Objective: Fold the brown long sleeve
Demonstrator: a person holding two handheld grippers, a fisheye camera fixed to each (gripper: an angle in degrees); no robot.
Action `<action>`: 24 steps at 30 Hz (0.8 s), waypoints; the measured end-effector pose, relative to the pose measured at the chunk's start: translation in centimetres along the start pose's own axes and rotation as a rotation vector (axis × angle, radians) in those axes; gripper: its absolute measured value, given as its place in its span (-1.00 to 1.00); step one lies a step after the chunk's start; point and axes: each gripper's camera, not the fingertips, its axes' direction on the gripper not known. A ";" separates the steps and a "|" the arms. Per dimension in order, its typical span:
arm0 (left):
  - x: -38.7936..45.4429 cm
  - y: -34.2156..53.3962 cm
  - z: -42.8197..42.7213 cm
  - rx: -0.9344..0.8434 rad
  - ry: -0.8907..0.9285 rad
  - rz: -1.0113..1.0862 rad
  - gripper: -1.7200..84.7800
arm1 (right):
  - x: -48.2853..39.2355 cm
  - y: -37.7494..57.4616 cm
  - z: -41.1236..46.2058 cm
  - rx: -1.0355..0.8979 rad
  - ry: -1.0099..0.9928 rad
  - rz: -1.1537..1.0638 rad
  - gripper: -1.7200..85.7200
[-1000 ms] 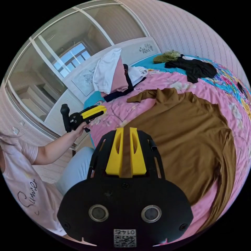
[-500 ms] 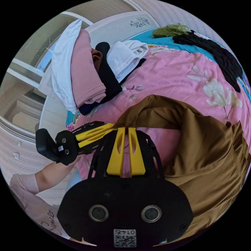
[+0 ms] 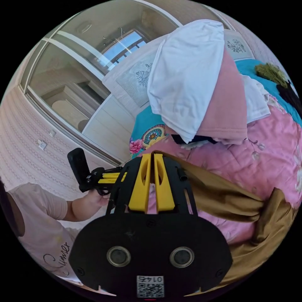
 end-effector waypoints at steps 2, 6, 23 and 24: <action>-1.3 -0.5 -4.2 0.030 -0.006 -0.068 -0.98 | -0.6 1.1 3.5 -0.021 -0.031 -0.029 -0.95; -3.2 -1.4 -8.8 0.013 -0.059 -0.140 -0.98 | -0.6 2.5 9.3 -0.103 -0.044 -0.053 -0.95; -9.9 -4.3 -32.7 0.140 -0.016 -0.443 -0.98 | -2.7 11.3 27.1 -0.302 -0.224 -0.223 -0.95; -10.2 -4.3 -33.2 0.142 -0.007 -0.465 -0.98 | -2.5 11.5 27.8 -0.316 -0.206 -0.222 -0.95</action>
